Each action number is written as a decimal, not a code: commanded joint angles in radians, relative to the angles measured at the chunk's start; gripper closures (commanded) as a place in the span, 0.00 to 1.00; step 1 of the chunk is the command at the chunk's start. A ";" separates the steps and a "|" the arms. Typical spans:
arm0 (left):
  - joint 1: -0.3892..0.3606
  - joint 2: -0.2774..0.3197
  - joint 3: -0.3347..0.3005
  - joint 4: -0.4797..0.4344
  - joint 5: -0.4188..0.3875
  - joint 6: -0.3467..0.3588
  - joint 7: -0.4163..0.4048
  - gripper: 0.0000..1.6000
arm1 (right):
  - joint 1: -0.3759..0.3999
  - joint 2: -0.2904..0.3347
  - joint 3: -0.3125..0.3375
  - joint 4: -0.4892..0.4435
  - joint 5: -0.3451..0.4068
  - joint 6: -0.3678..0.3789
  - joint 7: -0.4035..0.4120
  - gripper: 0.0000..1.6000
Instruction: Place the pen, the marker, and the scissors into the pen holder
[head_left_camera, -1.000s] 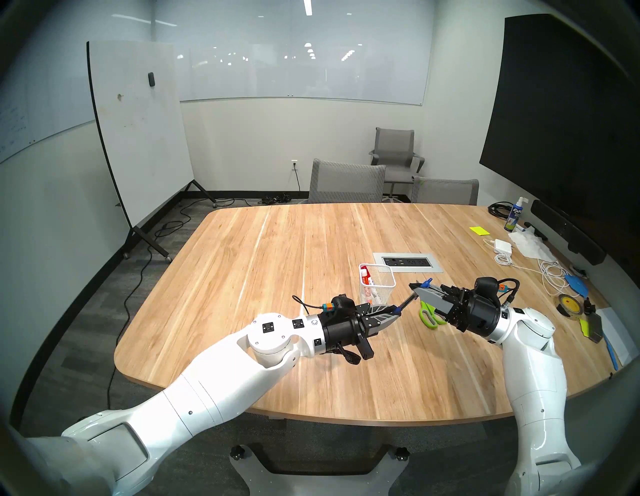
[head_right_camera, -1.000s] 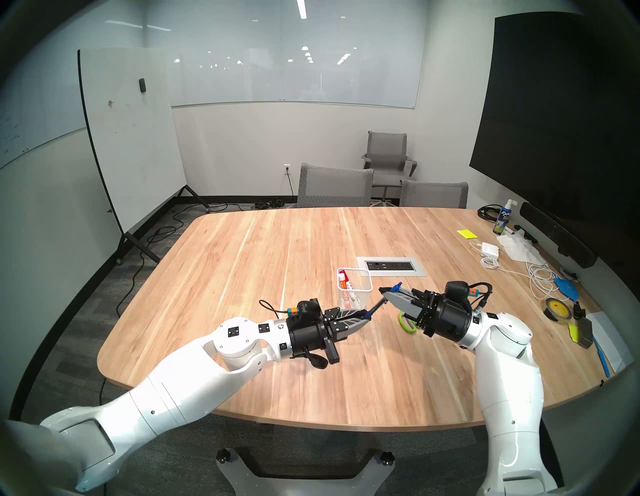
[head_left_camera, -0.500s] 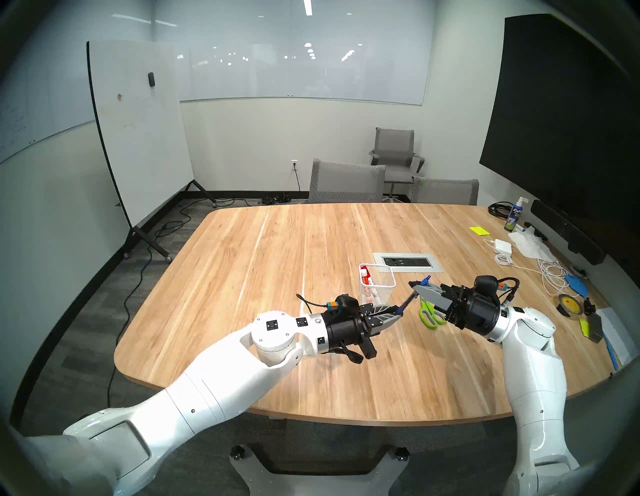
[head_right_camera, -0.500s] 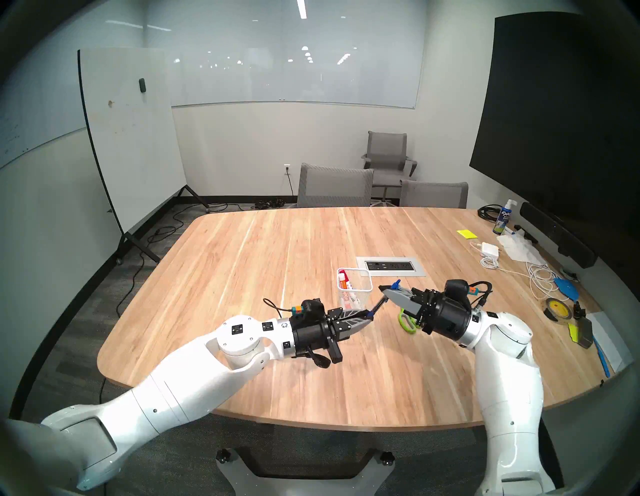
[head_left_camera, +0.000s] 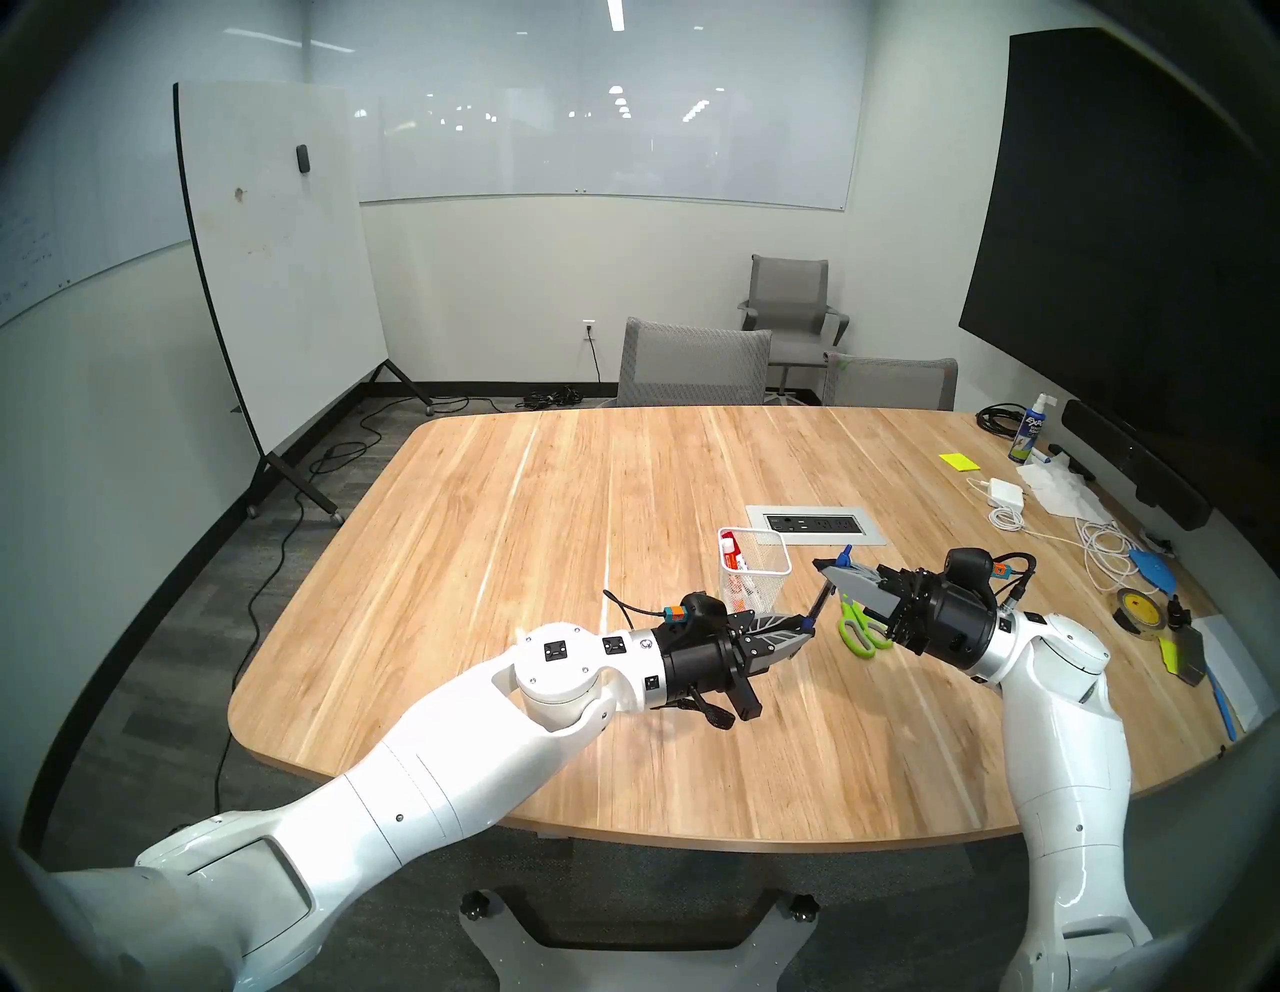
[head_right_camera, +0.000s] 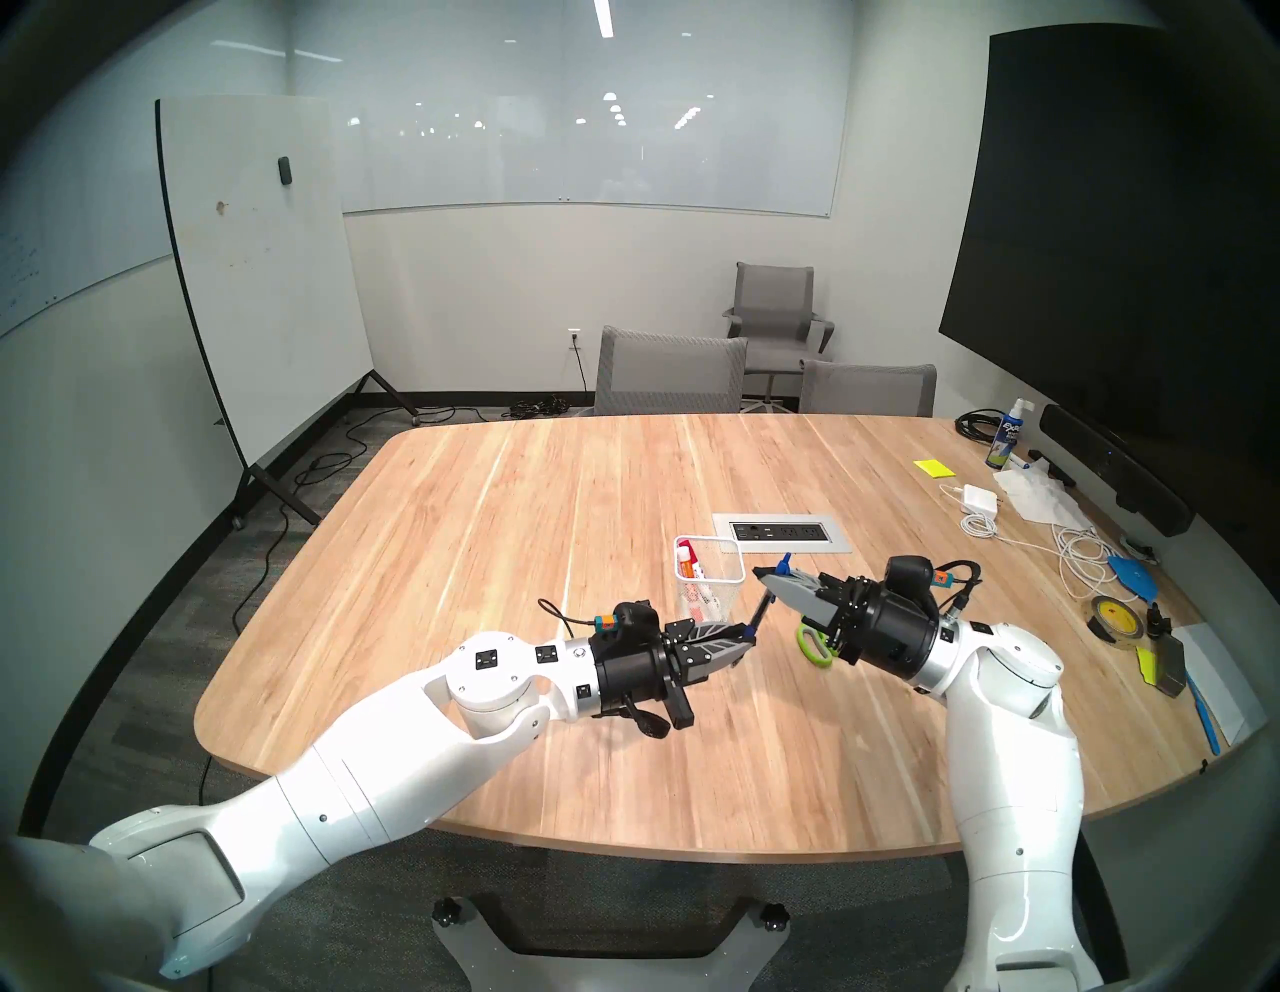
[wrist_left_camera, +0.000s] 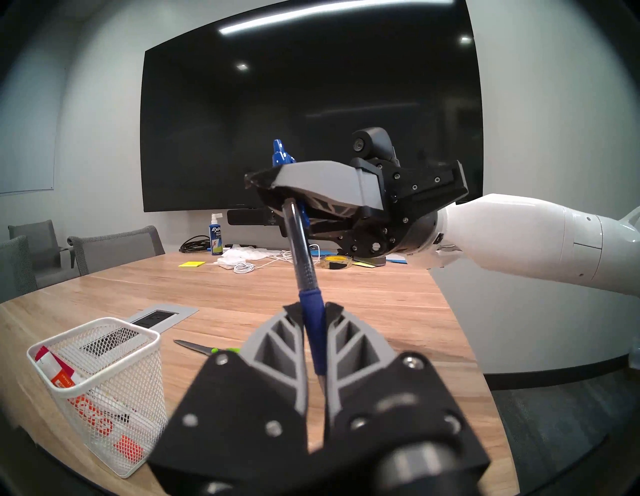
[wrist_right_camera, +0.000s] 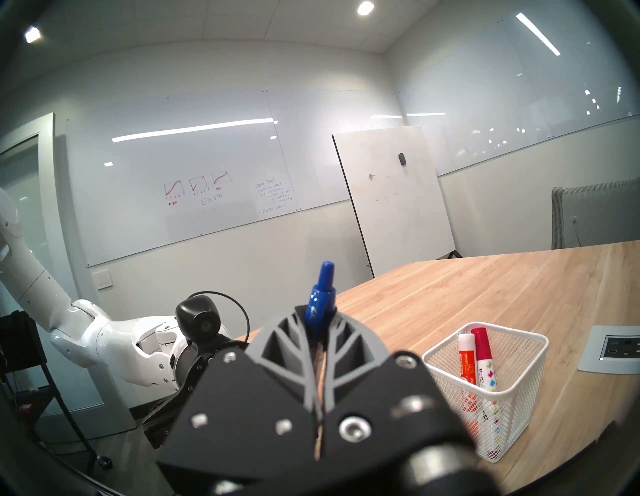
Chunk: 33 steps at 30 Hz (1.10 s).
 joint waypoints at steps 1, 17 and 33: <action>-0.004 -0.021 0.000 -0.003 -0.017 0.006 -0.002 1.00 | 0.013 -0.008 0.002 -0.030 0.008 -0.005 0.000 1.00; -0.004 0.005 0.007 -0.034 -0.023 0.033 0.012 0.00 | 0.016 -0.009 0.011 -0.026 -0.003 -0.017 0.002 1.00; 0.069 0.097 0.005 -0.159 -0.001 0.075 0.100 0.00 | 0.044 -0.003 0.023 0.007 -0.024 -0.069 0.008 1.00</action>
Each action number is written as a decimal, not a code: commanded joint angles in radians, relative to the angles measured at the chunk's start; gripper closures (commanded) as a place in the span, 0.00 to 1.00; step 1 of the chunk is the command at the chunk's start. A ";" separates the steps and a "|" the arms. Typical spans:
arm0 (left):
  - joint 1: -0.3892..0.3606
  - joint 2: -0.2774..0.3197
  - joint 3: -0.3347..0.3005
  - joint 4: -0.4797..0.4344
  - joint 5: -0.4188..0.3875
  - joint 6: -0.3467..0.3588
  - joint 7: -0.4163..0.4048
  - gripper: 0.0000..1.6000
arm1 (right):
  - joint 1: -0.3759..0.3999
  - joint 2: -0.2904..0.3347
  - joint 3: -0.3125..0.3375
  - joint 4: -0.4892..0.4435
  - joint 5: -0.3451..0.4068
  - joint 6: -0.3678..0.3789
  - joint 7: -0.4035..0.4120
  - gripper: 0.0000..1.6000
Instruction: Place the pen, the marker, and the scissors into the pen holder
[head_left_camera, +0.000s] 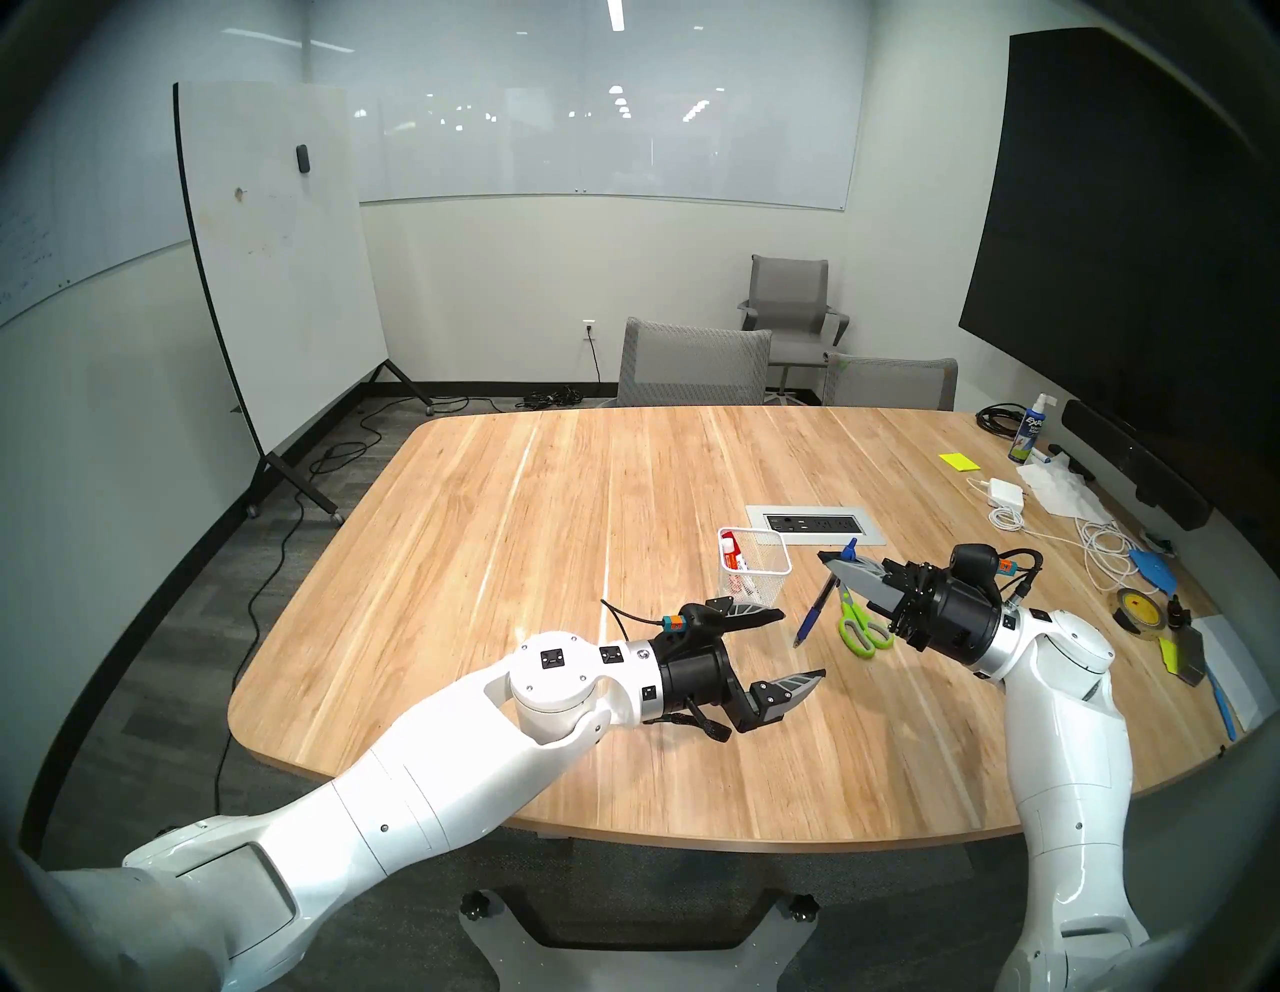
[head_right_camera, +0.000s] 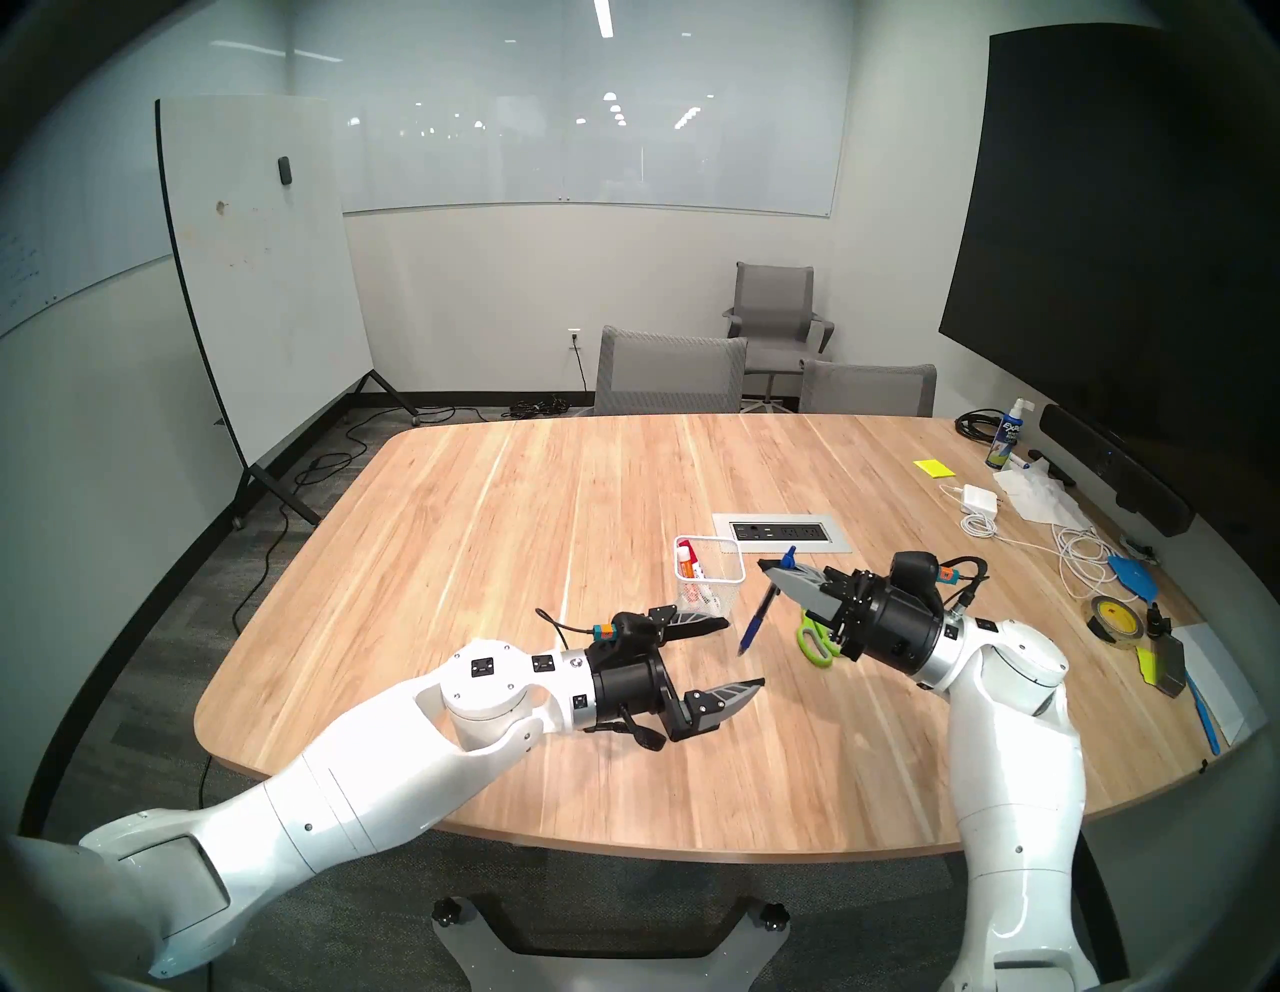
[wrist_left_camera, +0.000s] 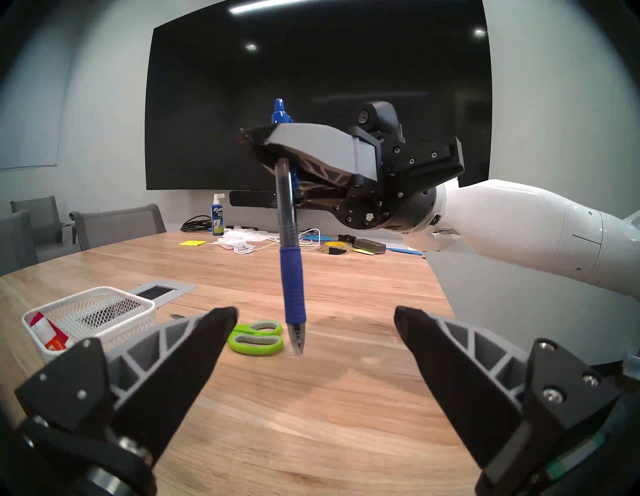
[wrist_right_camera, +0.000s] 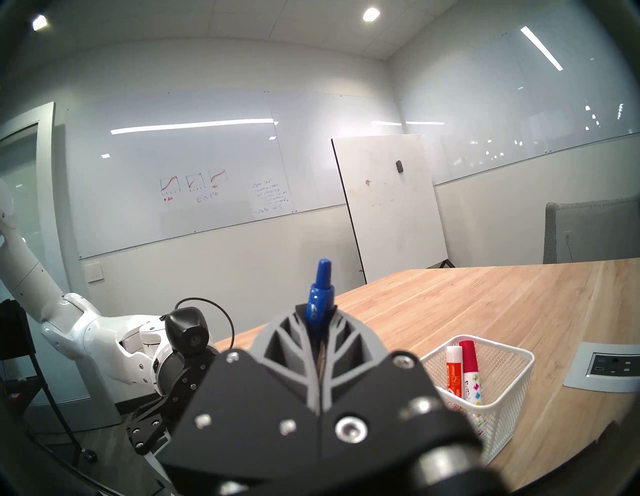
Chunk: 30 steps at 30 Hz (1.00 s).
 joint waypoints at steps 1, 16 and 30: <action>0.036 0.046 -0.011 -0.085 0.018 -0.003 0.042 0.00 | 0.025 0.003 0.002 -0.004 -0.007 -0.039 -0.002 1.00; 0.130 0.149 -0.063 -0.203 0.053 0.008 0.193 0.00 | 0.024 -0.031 -0.018 -0.066 -0.060 -0.088 -0.057 1.00; 0.167 0.180 -0.094 -0.230 0.020 0.042 0.254 0.00 | 0.065 -0.085 -0.074 -0.135 -0.147 -0.094 -0.175 1.00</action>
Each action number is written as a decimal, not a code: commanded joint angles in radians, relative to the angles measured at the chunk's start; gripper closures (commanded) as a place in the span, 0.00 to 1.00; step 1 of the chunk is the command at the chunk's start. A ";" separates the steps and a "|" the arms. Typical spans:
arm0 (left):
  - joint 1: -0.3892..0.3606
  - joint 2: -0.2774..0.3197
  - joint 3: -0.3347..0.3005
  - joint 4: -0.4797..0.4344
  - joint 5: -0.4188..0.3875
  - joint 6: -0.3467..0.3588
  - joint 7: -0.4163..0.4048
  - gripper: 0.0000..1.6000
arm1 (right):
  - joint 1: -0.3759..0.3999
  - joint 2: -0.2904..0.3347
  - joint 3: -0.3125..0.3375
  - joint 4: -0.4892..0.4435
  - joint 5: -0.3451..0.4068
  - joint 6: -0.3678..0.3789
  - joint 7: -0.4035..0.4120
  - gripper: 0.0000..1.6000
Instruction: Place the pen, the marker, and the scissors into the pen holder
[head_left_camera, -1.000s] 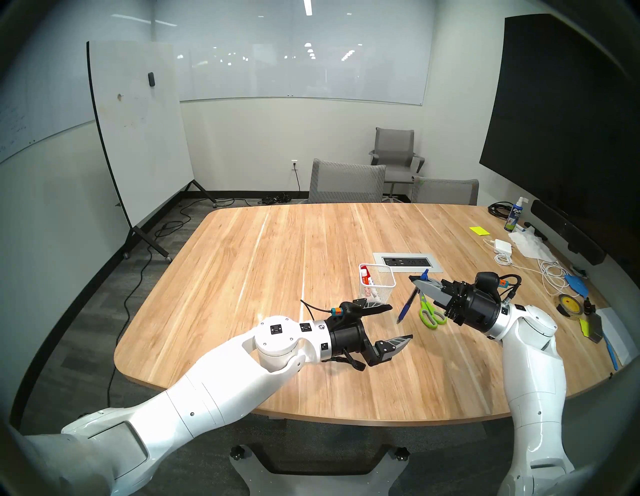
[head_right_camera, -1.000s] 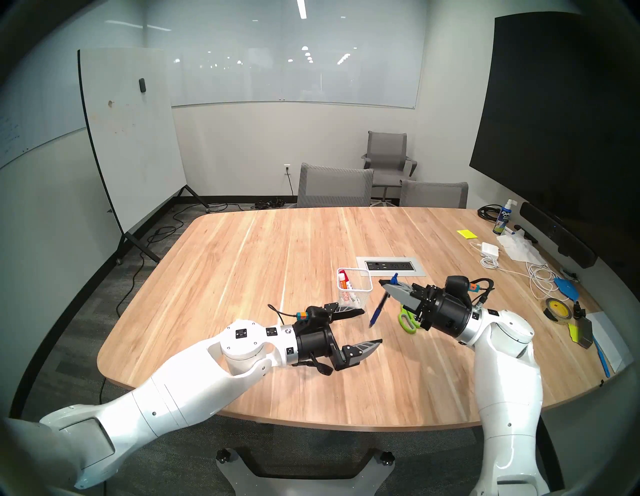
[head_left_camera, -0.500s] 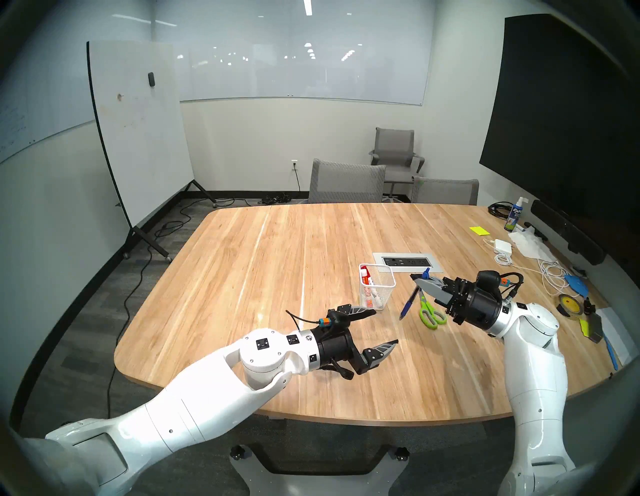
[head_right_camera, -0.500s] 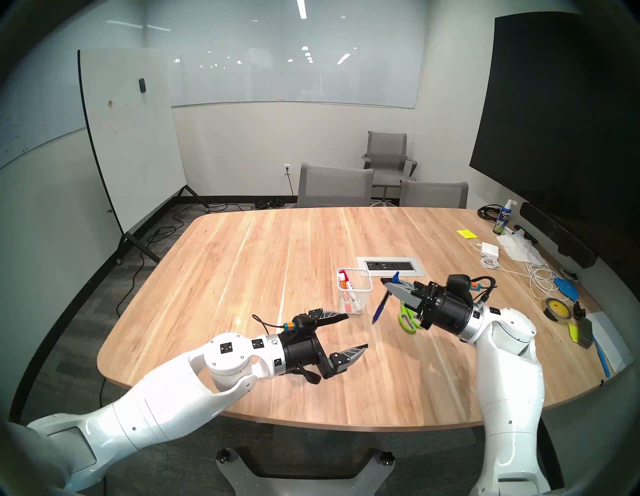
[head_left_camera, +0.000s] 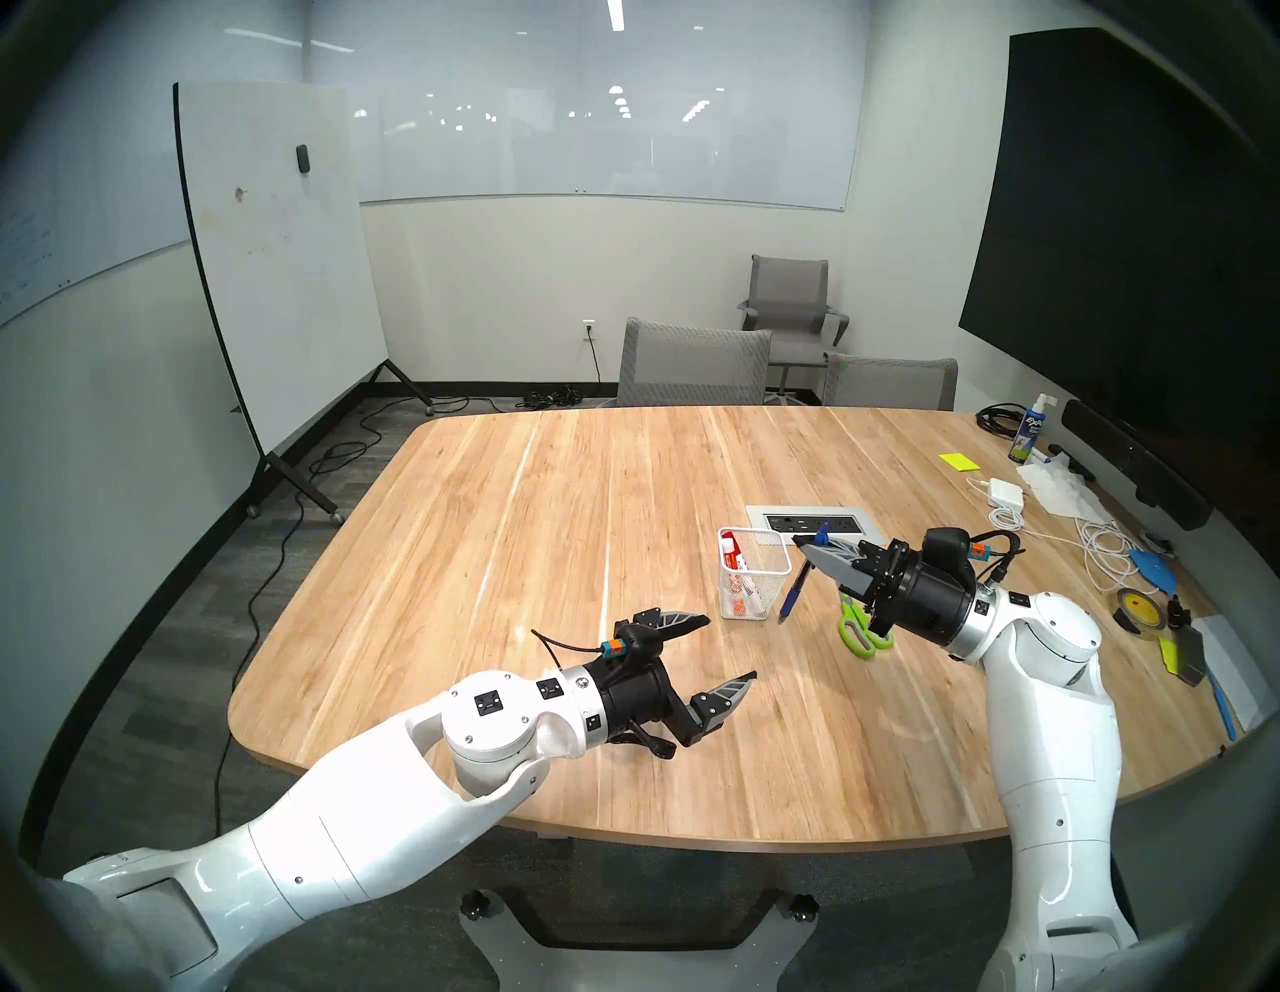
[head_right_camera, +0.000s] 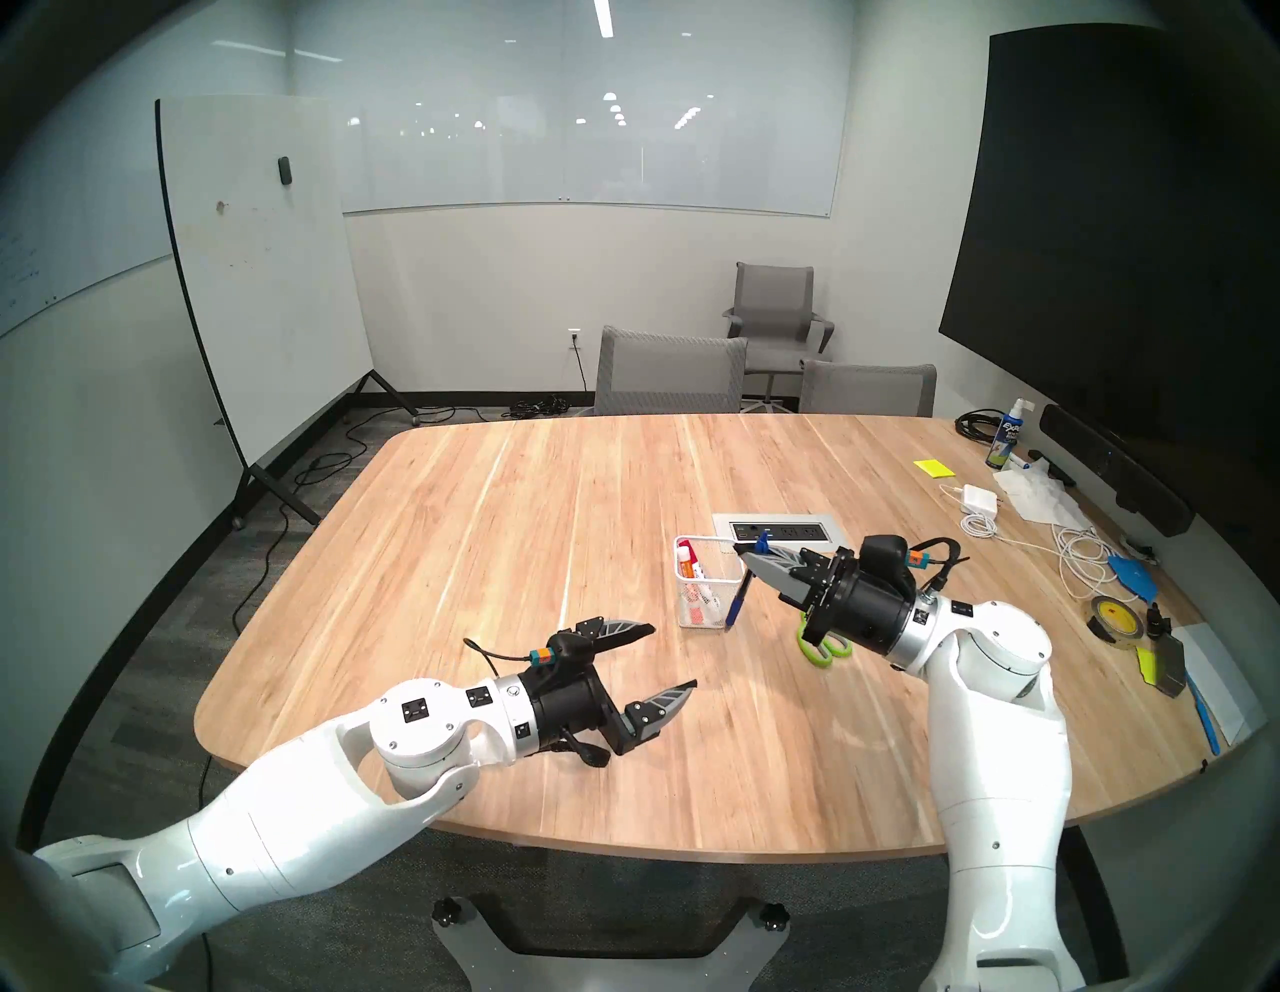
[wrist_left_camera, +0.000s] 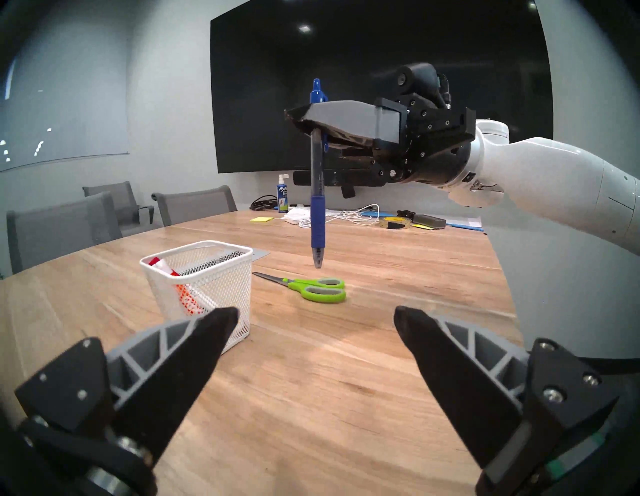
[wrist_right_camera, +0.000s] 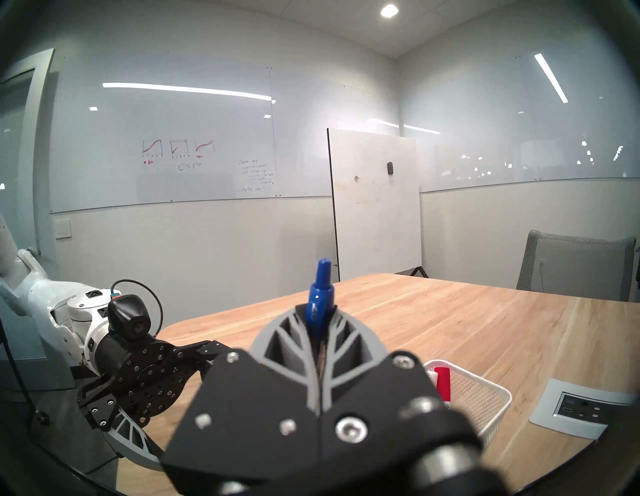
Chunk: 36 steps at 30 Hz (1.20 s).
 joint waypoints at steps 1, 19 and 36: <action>0.009 0.005 -0.018 -0.034 -0.020 0.009 0.020 0.00 | 0.052 -0.034 -0.027 -0.046 -0.027 -0.001 -0.062 1.00; 0.017 0.009 -0.047 -0.041 -0.053 0.062 0.093 0.00 | 0.175 -0.082 -0.105 0.002 -0.169 -0.003 -0.248 1.00; 0.017 0.019 -0.048 -0.050 -0.058 0.076 0.116 0.00 | 0.215 -0.102 -0.117 0.078 -0.256 -0.057 -0.351 1.00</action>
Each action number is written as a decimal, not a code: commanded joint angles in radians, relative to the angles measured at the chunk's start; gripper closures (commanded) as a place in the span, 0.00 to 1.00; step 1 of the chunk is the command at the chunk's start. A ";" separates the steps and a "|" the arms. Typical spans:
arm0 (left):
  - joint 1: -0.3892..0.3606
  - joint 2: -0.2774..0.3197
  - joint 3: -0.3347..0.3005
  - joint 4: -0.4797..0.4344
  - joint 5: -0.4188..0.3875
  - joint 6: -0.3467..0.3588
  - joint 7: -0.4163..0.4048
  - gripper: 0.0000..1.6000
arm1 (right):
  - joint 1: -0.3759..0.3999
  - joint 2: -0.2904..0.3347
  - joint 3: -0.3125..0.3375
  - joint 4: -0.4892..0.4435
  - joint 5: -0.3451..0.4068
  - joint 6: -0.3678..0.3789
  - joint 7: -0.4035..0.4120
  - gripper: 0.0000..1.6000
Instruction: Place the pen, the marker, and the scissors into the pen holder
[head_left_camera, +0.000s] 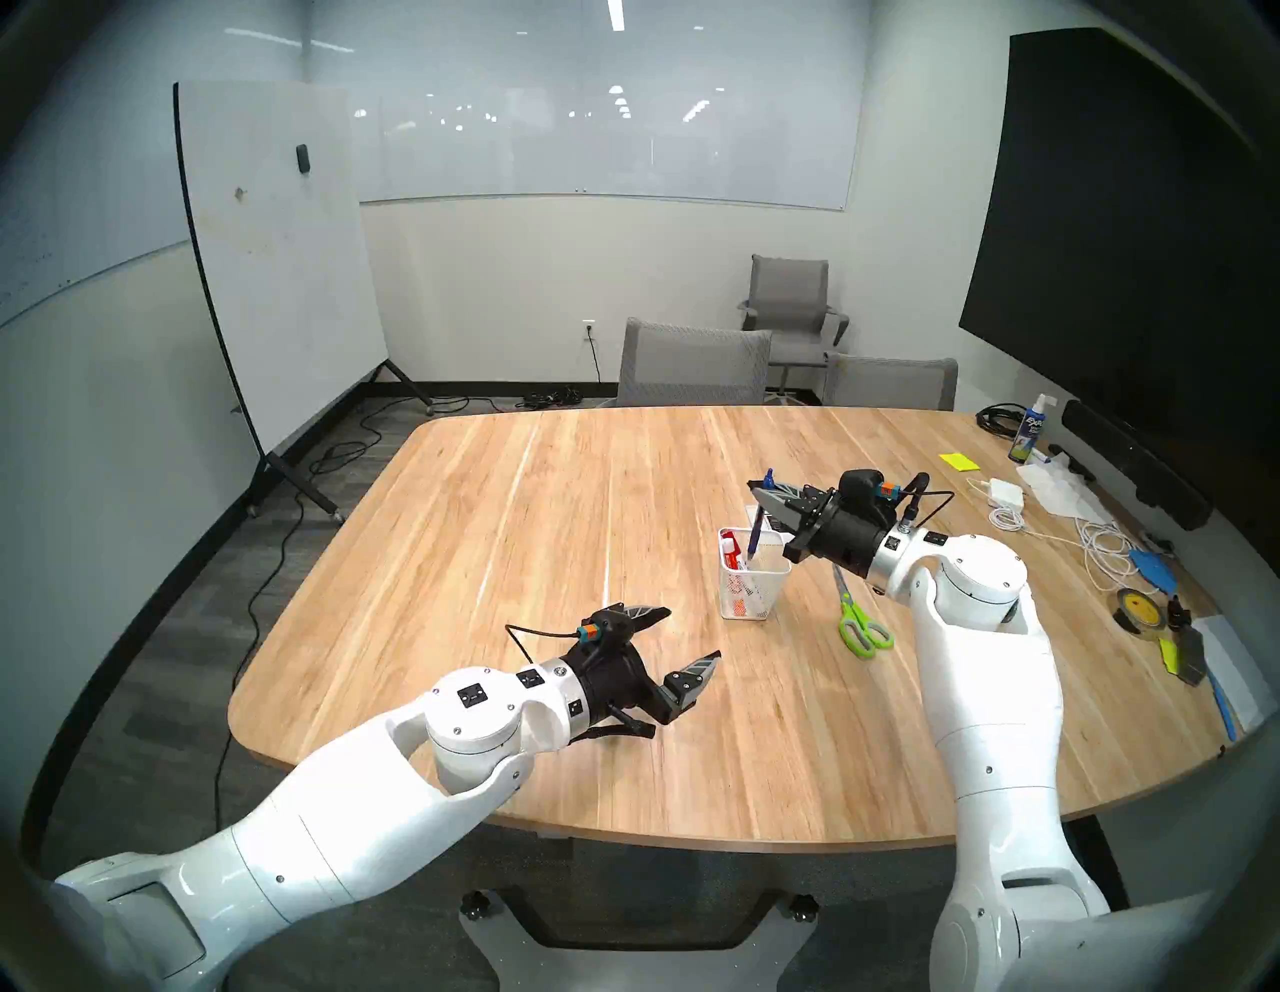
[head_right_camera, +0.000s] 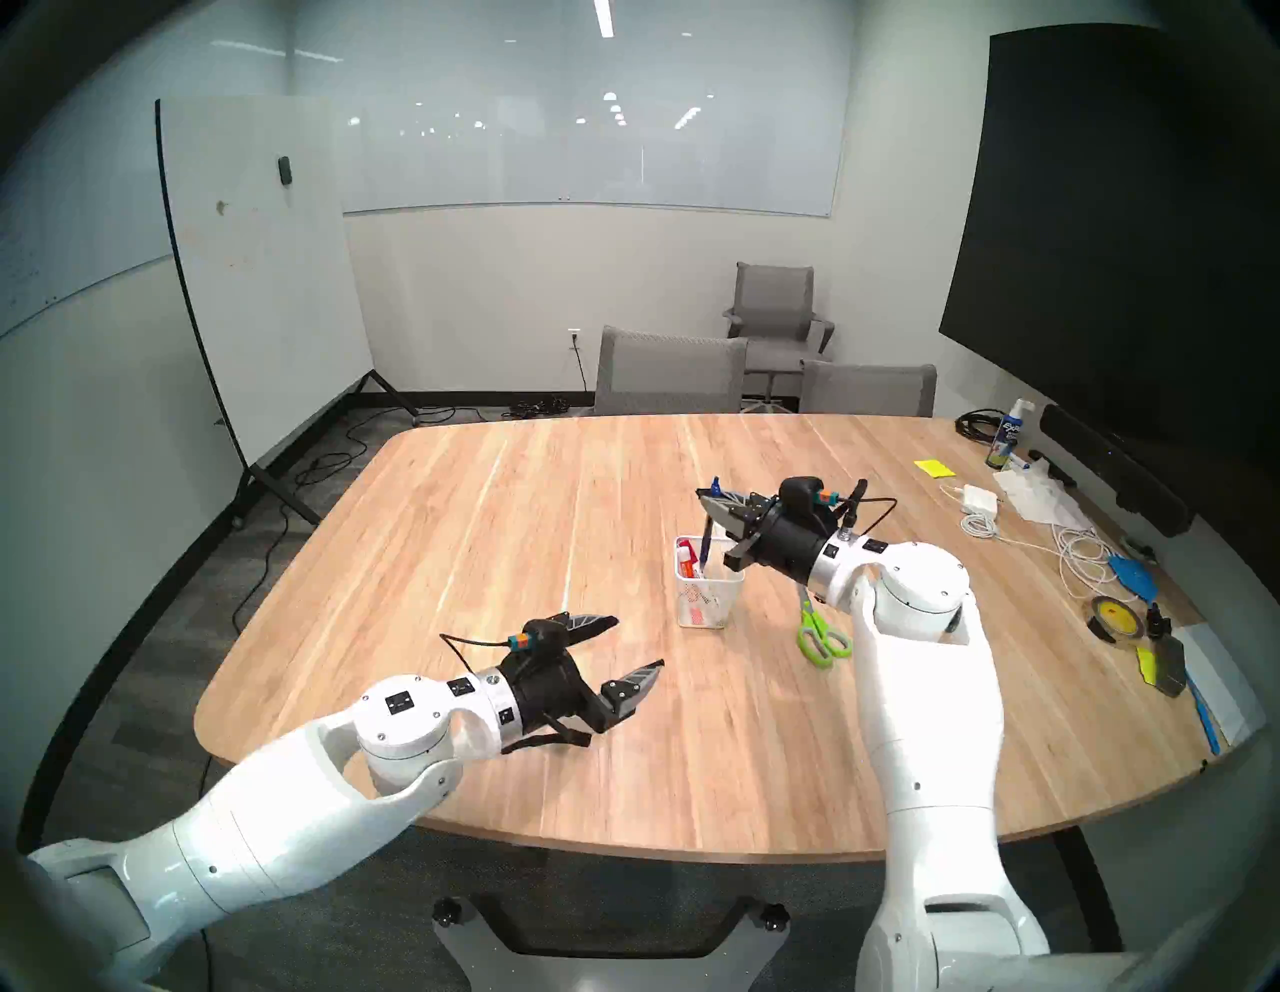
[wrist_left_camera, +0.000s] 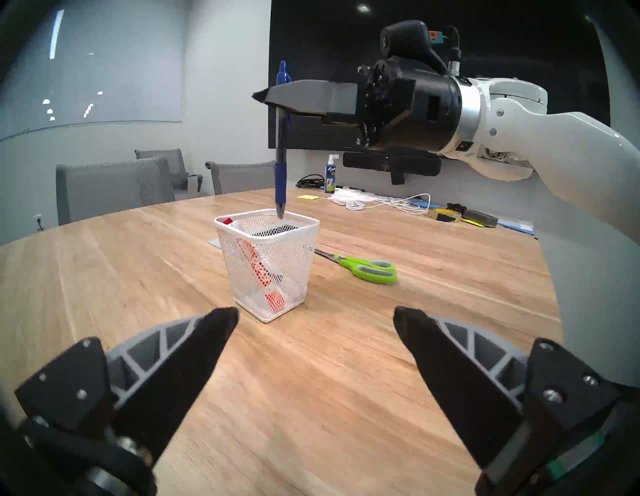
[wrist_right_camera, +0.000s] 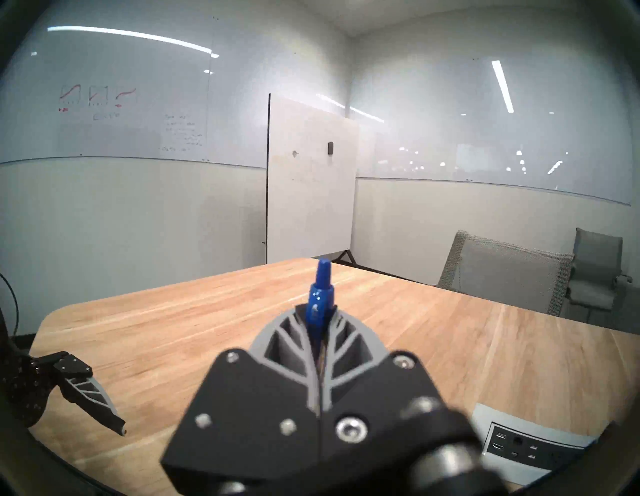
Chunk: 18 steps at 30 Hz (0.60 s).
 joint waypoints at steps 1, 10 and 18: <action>-0.006 0.004 -0.007 -0.027 0.001 -0.005 0.001 0.00 | 0.039 -0.012 0.005 -0.013 -0.001 -0.020 -0.024 1.00; -0.006 0.010 -0.004 -0.028 -0.001 -0.008 0.001 0.00 | 0.047 -0.006 -0.005 0.008 -0.039 -0.008 -0.044 1.00; -0.008 0.011 -0.003 -0.032 -0.003 -0.008 -0.001 0.00 | 0.049 -0.005 -0.010 0.029 -0.064 -0.009 -0.048 1.00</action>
